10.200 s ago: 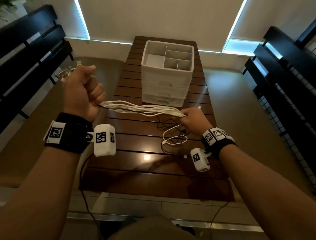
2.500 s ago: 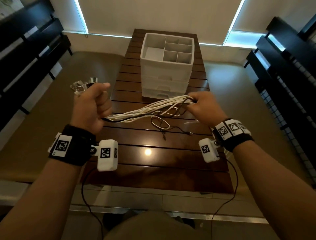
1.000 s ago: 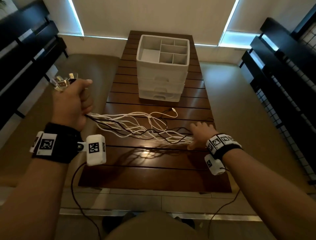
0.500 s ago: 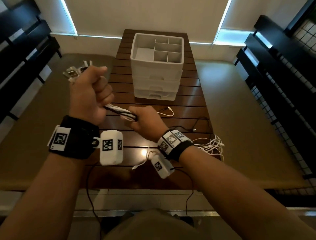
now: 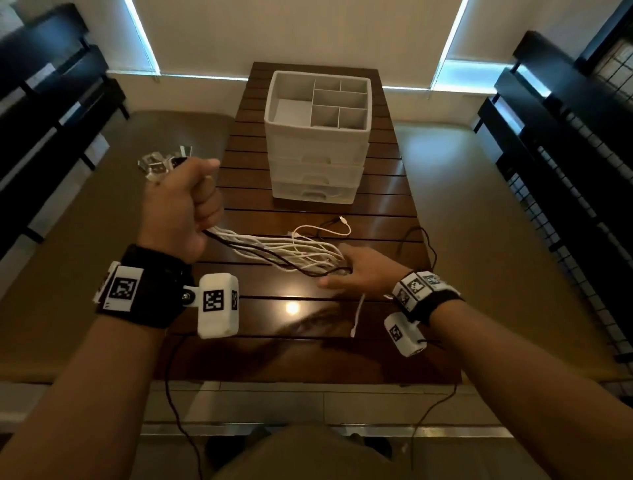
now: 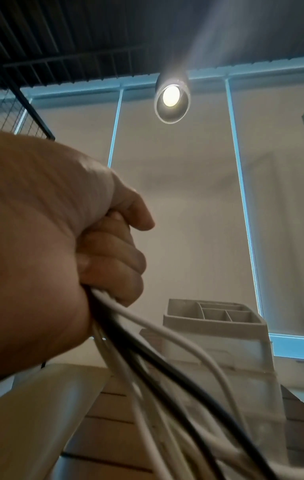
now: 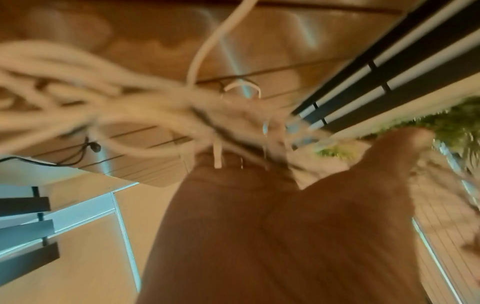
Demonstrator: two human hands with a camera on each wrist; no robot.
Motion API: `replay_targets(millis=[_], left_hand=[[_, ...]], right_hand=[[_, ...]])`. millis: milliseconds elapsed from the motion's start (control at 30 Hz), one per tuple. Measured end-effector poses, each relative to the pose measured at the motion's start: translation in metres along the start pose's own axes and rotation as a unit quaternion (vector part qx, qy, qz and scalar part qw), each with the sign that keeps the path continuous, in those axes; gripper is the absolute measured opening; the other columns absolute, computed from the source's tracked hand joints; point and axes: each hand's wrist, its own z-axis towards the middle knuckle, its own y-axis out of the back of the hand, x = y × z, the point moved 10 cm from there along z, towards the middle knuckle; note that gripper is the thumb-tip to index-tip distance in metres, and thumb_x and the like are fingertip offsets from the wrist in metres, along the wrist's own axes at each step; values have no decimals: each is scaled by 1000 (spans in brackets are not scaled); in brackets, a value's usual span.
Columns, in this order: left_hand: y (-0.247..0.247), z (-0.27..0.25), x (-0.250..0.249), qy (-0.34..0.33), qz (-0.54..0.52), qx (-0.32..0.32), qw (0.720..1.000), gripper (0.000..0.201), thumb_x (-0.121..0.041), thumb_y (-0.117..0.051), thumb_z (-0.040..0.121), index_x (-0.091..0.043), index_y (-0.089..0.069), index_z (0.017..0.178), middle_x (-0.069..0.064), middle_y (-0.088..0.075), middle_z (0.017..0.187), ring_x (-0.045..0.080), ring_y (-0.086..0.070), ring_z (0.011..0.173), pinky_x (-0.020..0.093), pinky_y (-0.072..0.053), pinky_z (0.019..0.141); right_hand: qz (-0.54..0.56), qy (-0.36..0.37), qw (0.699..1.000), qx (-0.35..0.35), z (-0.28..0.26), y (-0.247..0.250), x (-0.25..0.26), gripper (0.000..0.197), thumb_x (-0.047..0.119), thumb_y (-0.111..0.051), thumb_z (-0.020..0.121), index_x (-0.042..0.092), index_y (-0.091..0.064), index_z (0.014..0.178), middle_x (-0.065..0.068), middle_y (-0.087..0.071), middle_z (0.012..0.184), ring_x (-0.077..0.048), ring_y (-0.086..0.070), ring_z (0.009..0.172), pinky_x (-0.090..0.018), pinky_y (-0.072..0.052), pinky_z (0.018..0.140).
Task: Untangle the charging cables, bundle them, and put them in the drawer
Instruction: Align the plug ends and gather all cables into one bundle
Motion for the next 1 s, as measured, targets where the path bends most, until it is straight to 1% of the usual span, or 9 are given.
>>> replay_targets(millis=[100, 200, 333, 467, 533, 633, 767, 867, 1000], left_hand=[[1, -3, 12, 24, -5, 9, 1000, 49, -15, -53, 98, -29, -32, 56, -10, -18, 48, 8, -11, 40, 25, -8, 37], [-1, -11, 19, 42, -12, 26, 999, 50, -15, -50, 101, -28, -36, 55, -11, -20, 47, 7, -12, 38, 25, -8, 37], [5, -16, 19, 44, -32, 25, 998, 50, -20, -47, 104, -26, -33, 56, -11, -22, 45, 5, -15, 35, 21, -13, 33], [16, -15, 26, 41, -32, -9, 999, 47, -24, -52, 103, -23, -29, 62, -10, -20, 45, 6, -15, 35, 20, -15, 32], [17, -12, 32, 41, -24, -24, 999, 46, -26, -56, 101, -24, -29, 64, -9, -20, 47, 7, -15, 36, 21, -15, 33], [14, -6, 36, 36, 6, -34, 999, 45, -26, -64, 98, -26, -33, 65, -8, -22, 51, 9, -15, 40, 23, -16, 36], [-2, 0, 35, 12, 27, -54, 998, 46, -13, -69, 97, -28, -41, 65, -8, -27, 53, 9, -22, 41, 24, -21, 38], [-21, 2, 32, -3, 37, -59, 998, 48, -10, -72, 96, -29, -46, 60, -9, -31, 52, 9, -24, 41, 24, -22, 40], [-45, 1, 30, -25, 58, -32, 998, 44, -16, -76, 95, -28, -50, 62, -7, -34, 54, 11, -25, 45, 23, -25, 42]], right_hand=[[106, -23, 989, -101, 5, 50, -18, 60, 80, -54, 87, 27, -63, 113, 11, -67, 101, -5, -63, 91, -25, -45, 73], [8, -119, 970, -212, 19, 87, -70, 37, 49, -55, 103, 13, -66, 108, -2, -68, 95, -21, -64, 88, -32, -47, 74], [-169, -248, 952, -55, 28, 38, -138, 43, 39, -70, 95, 7, -62, 123, -18, -62, 130, -39, -61, 118, -43, -52, 93], [-164, -270, 946, -72, 18, 16, -153, 42, 36, -68, 97, 10, -58, 128, -18, -50, 138, -40, -52, 124, -50, -51, 101], [-120, -246, 956, -107, 17, 29, -139, 31, 33, -67, 98, 11, -58, 118, -16, -60, 126, -37, -60, 112, -49, -55, 93], [-10, -154, 956, -249, 11, 83, -96, 17, 26, -71, 95, 16, -58, 98, -2, -66, 93, -25, -65, 87, -39, -53, 75], [247, 10, 899, -361, -17, 151, -13, 17, 16, -77, 92, 17, -60, 93, 0, -63, 86, -4, -61, 72, -24, -55, 63], [331, 105, 865, -362, -31, 174, 45, 14, 15, -75, 95, 17, -61, 95, -8, -65, 92, -13, -66, 82, -33, -61, 69], [337, 170, 883, -278, -28, 151, 115, 10, 8, -70, 97, 15, -67, 103, -17, -71, 92, -31, -71, 82, -45, -62, 66]])
